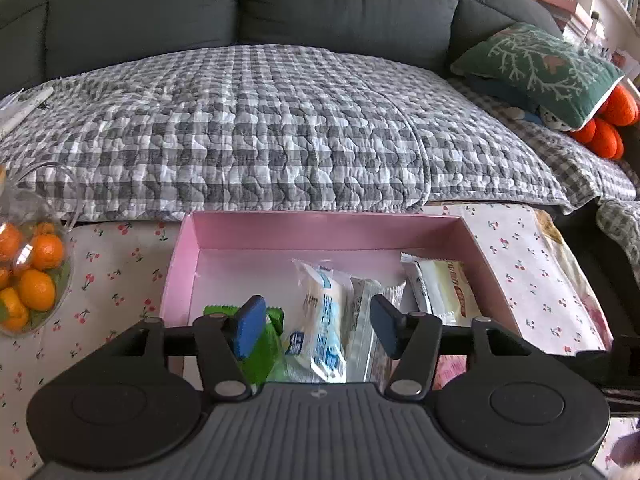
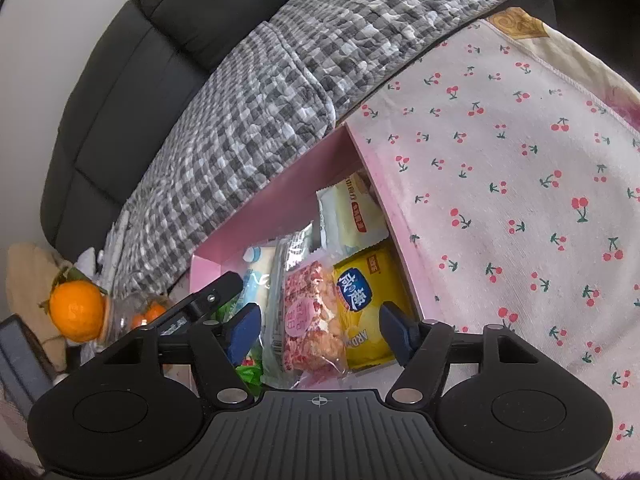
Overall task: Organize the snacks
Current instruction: 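Lower the candy bag and pastry into the pink box, opening both tools, then move both tools back over the remaining snacks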
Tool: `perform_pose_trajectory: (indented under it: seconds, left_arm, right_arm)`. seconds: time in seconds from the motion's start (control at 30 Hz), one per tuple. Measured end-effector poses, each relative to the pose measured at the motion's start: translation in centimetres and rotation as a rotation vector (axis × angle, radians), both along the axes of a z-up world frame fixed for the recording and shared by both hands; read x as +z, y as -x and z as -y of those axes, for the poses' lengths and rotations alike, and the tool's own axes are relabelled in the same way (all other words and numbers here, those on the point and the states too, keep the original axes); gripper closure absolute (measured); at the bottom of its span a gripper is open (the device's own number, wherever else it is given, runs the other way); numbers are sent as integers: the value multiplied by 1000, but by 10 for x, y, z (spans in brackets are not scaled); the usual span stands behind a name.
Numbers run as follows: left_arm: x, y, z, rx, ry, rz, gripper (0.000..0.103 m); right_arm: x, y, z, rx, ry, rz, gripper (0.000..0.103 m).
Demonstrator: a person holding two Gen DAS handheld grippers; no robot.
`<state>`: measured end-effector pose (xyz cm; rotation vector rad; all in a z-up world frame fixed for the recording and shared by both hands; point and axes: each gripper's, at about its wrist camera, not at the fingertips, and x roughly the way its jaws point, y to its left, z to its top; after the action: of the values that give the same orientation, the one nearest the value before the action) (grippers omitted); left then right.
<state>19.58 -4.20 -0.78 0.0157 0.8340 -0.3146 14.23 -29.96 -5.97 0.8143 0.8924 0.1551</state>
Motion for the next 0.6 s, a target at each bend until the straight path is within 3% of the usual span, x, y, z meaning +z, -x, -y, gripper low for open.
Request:
perform_pose_trajectory:
  seconds: [0.27, 0.43, 0.6]
  left_arm:
    - [11, 23, -15, -4, 11, -17, 29]
    - [14, 41, -28, -6, 24, -30, 19]
    - [18, 58, -39, -4, -11, -18, 10]
  right_arm:
    - [10, 8, -4, 52, 35, 14, 26]
    - [20, 18, -9, 99, 82, 32, 25]
    - [28, 32, -13, 124, 111, 47, 18]
